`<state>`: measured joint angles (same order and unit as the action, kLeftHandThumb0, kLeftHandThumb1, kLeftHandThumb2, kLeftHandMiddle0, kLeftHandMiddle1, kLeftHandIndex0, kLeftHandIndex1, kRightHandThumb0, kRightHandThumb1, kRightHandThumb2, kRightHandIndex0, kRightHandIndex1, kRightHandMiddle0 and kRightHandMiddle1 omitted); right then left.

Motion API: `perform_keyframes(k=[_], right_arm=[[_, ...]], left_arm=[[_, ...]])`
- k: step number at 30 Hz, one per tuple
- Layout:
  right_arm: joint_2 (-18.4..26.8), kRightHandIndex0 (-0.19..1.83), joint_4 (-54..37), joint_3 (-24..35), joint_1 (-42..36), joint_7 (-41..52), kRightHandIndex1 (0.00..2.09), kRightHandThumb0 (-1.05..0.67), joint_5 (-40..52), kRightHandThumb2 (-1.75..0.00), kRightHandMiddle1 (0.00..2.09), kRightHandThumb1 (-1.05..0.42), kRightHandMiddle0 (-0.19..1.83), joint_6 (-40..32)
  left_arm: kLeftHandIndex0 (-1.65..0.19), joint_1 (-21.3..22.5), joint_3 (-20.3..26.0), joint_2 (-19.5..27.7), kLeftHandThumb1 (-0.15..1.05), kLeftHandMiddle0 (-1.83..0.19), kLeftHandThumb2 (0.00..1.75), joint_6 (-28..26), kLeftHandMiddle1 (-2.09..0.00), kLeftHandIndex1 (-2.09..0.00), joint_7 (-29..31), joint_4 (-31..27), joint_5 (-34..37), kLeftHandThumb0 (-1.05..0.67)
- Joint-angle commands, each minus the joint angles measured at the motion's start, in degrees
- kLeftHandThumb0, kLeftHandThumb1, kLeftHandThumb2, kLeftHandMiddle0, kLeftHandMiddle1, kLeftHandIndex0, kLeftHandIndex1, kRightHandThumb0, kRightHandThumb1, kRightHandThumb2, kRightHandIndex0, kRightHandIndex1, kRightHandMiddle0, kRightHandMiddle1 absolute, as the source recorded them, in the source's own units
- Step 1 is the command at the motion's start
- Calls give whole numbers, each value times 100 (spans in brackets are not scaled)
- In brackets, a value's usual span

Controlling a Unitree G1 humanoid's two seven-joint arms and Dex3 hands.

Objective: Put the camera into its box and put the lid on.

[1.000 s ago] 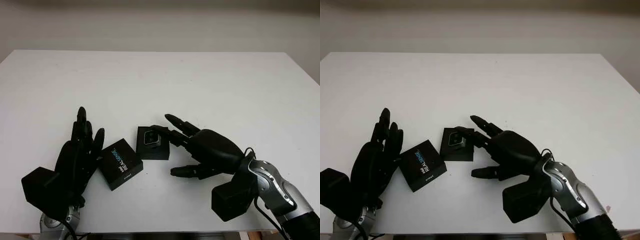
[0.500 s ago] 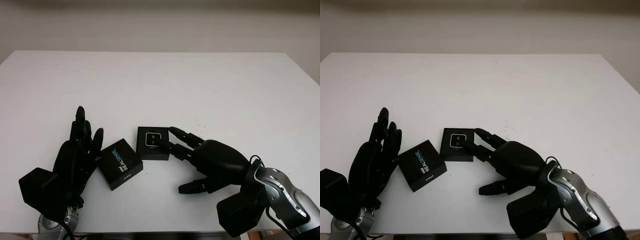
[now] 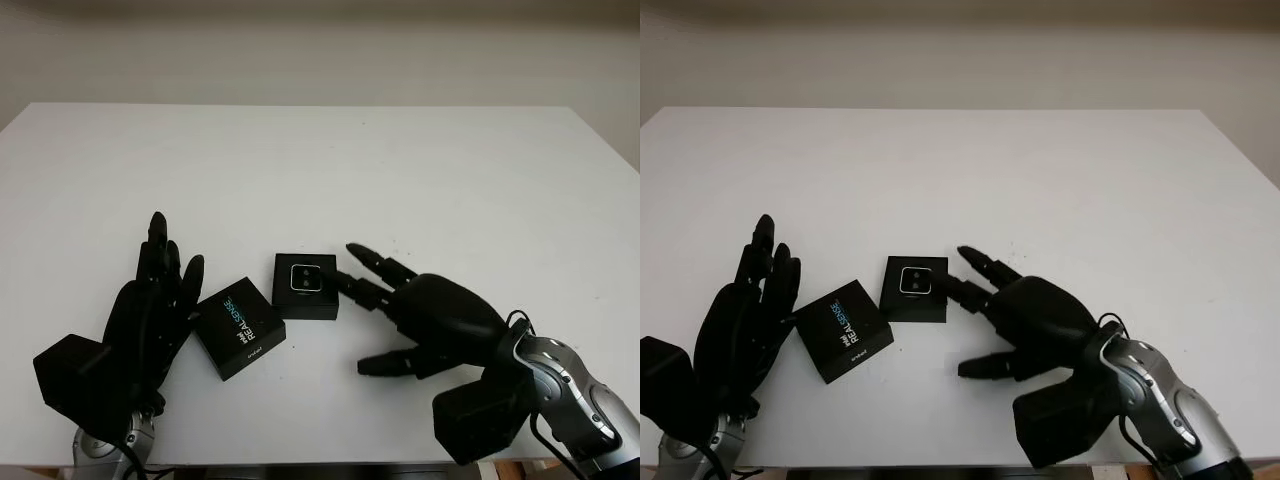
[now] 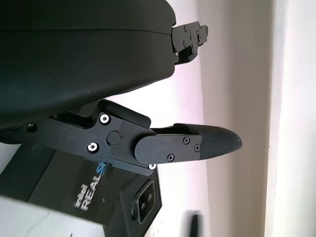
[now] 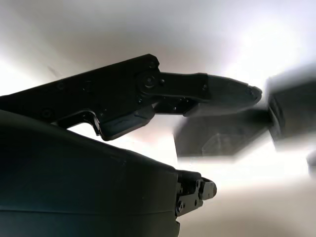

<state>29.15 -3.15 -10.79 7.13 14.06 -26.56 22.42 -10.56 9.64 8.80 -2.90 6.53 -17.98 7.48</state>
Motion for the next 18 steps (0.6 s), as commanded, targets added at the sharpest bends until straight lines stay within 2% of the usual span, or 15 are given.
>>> perform_keyframes(k=[1, 4, 7, 10, 12, 18], right_arm=[[-416, -7, 111, 221, 250, -44, 8, -72, 718, -46, 3, -105, 2, -164], [-858, -8, -30, 444, 503, 47, 7, -71, 1552, -44, 2, -105, -1, -888], [-1108, -6, -180, 611, 729, 11, 8, -74, 1909, -44, 3, -105, -1, -1506], [-1338, -5, 59, 885, 1180, 103, 8, -75, 2555, -42, 3, -105, -1, -1805], [-1419, -4, 155, 984, 1340, 127, 8, -75, 2792, -40, 4, -105, 1, -1928], [-1564, -2, 275, 1183, 1560, 168, 9, -75, 3291, -40, 4, -105, 1, -2663]], left_arm=[[16, 185, 93, 209, 105, 15, 44, 238, -6, -6, -26, -161, -236, -74], [16, 301, 186, 480, 105, 14, 37, 407, -6, -6, -4, -237, -523, -77], [16, 323, 242, 810, 105, 16, 32, 480, -5, -6, 82, -362, -870, -82], [13, 213, 343, 1255, 105, 13, 19, 226, -6, -7, 400, -728, -1056, -83], [11, 132, 370, 1411, 105, 10, 11, 56, -6, -7, 578, -913, -1057, -84], [11, -217, 235, 2059, 100, 9, 5, 40, -6, -6, 1348, -1157, -1356, -84]])
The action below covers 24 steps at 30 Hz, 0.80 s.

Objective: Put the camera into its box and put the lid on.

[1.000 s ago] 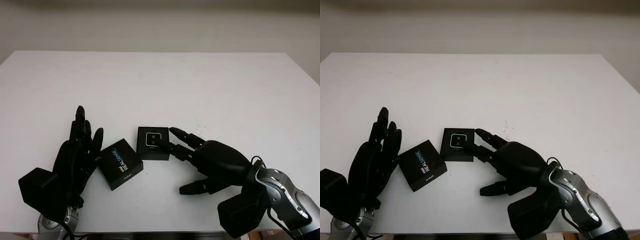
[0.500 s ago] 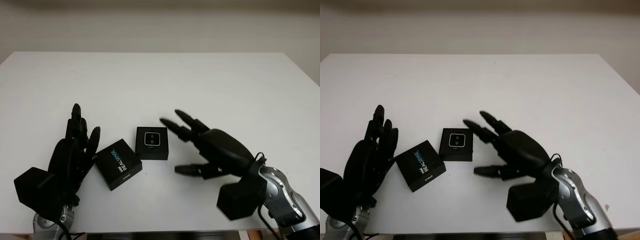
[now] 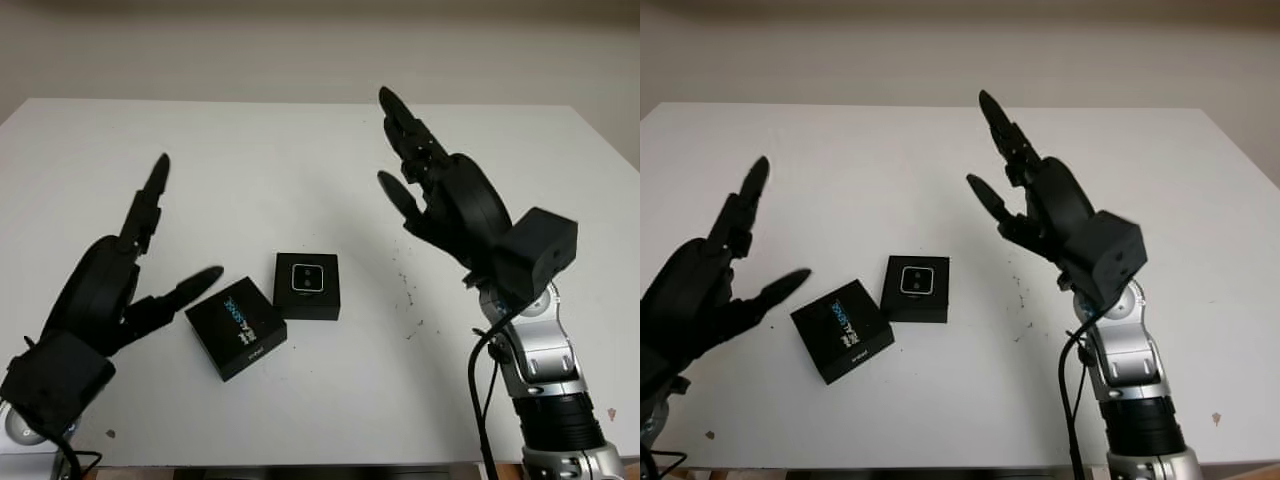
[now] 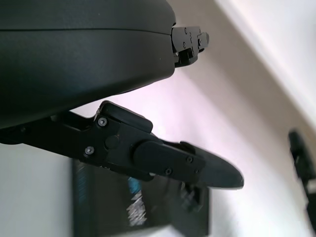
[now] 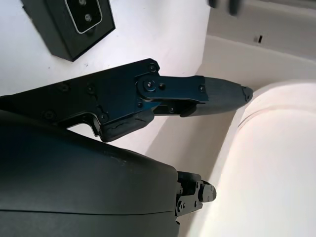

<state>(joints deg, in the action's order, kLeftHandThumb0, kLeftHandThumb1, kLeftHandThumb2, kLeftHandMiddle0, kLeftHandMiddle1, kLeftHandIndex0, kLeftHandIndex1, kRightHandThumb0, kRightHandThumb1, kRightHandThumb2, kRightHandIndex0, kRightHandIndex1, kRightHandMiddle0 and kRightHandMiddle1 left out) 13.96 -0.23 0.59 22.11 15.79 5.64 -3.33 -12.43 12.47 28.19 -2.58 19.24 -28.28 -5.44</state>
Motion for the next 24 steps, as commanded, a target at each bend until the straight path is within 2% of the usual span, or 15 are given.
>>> perform_keyframes(k=[1, 6, 11, 18, 24], right_arm=[[-49, -2, -33, 43, 58, -11, 9, -75, 67, -40, 4, -105, 2, -136], [-107, -1, -87, 16, 23, -91, 9, -73, -11, -38, 5, -105, 4, -248], [-132, -1, -69, 48, 33, -46, 9, -72, 50, -37, 4, -105, 3, -270], [-165, 1, -189, 37, -57, -174, 9, -73, -14, -34, 5, -105, 6, -419], [-168, 1, -225, 31, -119, -221, 9, -70, -88, -34, 5, -105, 6, -398]], left_arm=[[11, -48, -72, 157, 99, 8, 5, -1, -6, -6, 125, -146, -119, -85], [13, -151, -366, 190, 93, 10, 3, -147, -5, -5, 233, -310, -519, -86], [14, -180, -706, 98, 90, 15, 4, -68, -4, -4, 14, -279, -1225, -89], [19, 11, -1234, 38, 90, 19, 5, 225, -1, 0, -662, 353, -2461, -86], [19, 232, -1433, 78, 87, 16, 4, 402, -4, -1, -796, 710, -2810, -82]])
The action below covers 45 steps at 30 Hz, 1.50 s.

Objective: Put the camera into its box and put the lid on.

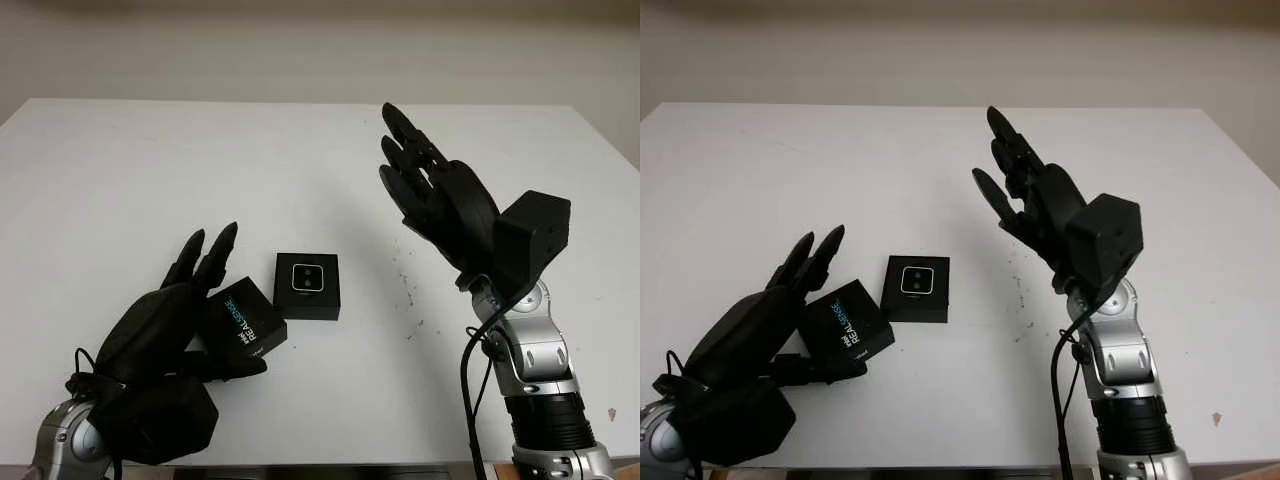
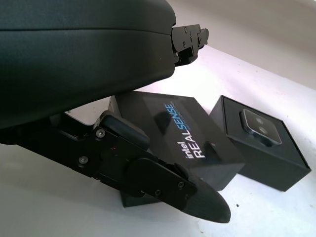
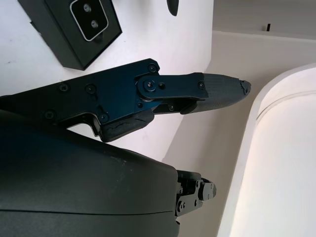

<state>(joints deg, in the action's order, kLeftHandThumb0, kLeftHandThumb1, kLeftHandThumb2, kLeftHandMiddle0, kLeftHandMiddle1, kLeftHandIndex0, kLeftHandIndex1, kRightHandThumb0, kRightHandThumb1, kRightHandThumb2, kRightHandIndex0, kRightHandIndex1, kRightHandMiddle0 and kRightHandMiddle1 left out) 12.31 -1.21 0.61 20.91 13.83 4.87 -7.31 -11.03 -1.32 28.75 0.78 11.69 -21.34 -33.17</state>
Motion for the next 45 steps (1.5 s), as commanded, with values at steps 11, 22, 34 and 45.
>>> perform_keyframes(k=[11, 22, 34, 45], right_arm=[[3, 2, -173, 25, -12, -42, 9, -70, -34, -33, 6, -105, 6, -111], [28, 6, -69, 46, 7, -112, 10, -69, -204, -33, 7, -105, 8, 97], [33, 4, -220, 93, -16, -115, 7, -70, -160, -32, 6, -105, 7, -139], [-2, 2, -230, 104, -50, -26, 6, -66, -26, -35, 6, -105, 5, -146]], left_arm=[[9, 102, -253, 90, 87, -1, 6, -162, -9, -7, 163, 12, -676, -74], [-1, 115, -243, 58, 86, -8, 5, -98, -8, -9, 182, 109, -643, -73], [-29, 164, -215, 113, 92, -36, 7, 225, -19, -19, 35, 473, -367, -37], [-23, 429, -211, 419, 105, -18, 7, 991, -137, -128, -270, 1257, -258, -13]])
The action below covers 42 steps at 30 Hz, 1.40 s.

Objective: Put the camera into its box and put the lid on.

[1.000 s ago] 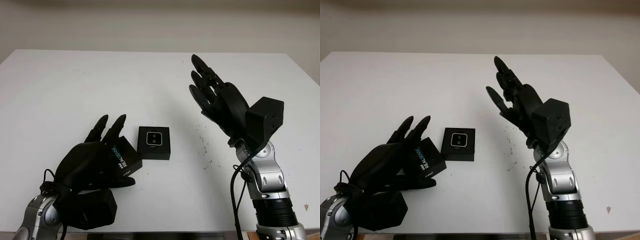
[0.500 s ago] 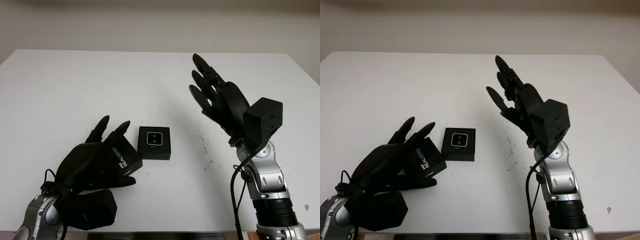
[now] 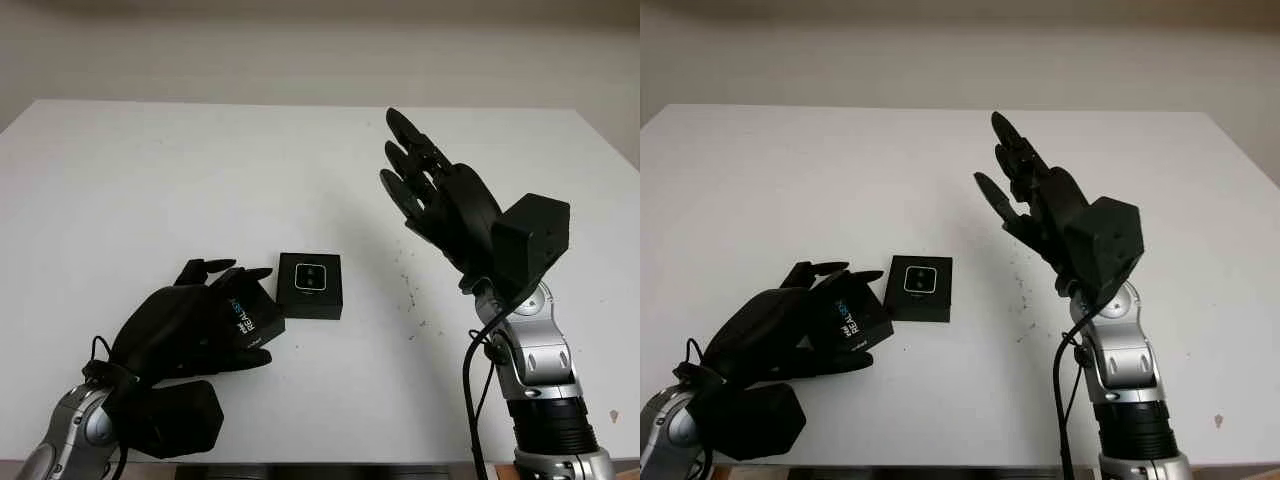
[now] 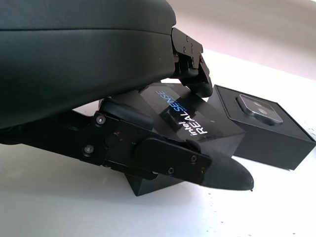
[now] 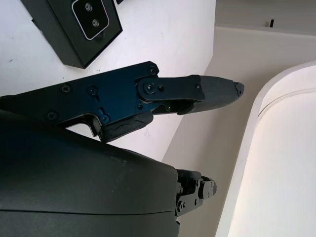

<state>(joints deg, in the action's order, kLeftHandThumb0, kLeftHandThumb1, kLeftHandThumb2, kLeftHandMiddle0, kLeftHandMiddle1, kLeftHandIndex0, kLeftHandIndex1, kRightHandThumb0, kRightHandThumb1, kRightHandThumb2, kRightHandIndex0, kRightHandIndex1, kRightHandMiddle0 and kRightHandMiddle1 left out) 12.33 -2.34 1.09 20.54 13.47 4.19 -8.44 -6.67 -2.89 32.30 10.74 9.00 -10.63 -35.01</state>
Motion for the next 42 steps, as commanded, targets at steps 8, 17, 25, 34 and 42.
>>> perform_keyframes(k=[8, 17, 25, 34, 42], right_arm=[[55, 1, -115, 32, -41, 100, 5, -67, 82, -39, 5, -105, 4, -24], [21, 1, -108, 87, -89, 135, 5, -66, 178, -39, 5, -105, 4, -72], [2, -1, -18, 131, -103, 330, 5, -62, 378, -43, 4, -105, 2, 130], [-37, -1, 22, 161, -103, 354, 5, -64, 450, -43, 4, -105, 3, 111], [-17, 0, -14, 131, -129, 277, 5, -66, 350, -42, 4, -105, 4, 49]], left_arm=[[-19, 126, 41, 230, 105, -18, 7, -164, -126, -128, 229, 104, -5, -13], [-27, 568, 398, 653, 99, -23, 5, -180, -138, -125, 528, -147, 83, -14], [-16, 1100, 506, 1000, 100, -6, 6, -79, -179, -153, 320, -1, -261, -12], [-4, 1655, 694, 861, 100, -3, 5, 103, -194, -181, 141, 174, 392, -10], [-12, 2103, 659, 724, 102, -16, 5, 101, -177, -169, 271, 140, 1011, -17]])
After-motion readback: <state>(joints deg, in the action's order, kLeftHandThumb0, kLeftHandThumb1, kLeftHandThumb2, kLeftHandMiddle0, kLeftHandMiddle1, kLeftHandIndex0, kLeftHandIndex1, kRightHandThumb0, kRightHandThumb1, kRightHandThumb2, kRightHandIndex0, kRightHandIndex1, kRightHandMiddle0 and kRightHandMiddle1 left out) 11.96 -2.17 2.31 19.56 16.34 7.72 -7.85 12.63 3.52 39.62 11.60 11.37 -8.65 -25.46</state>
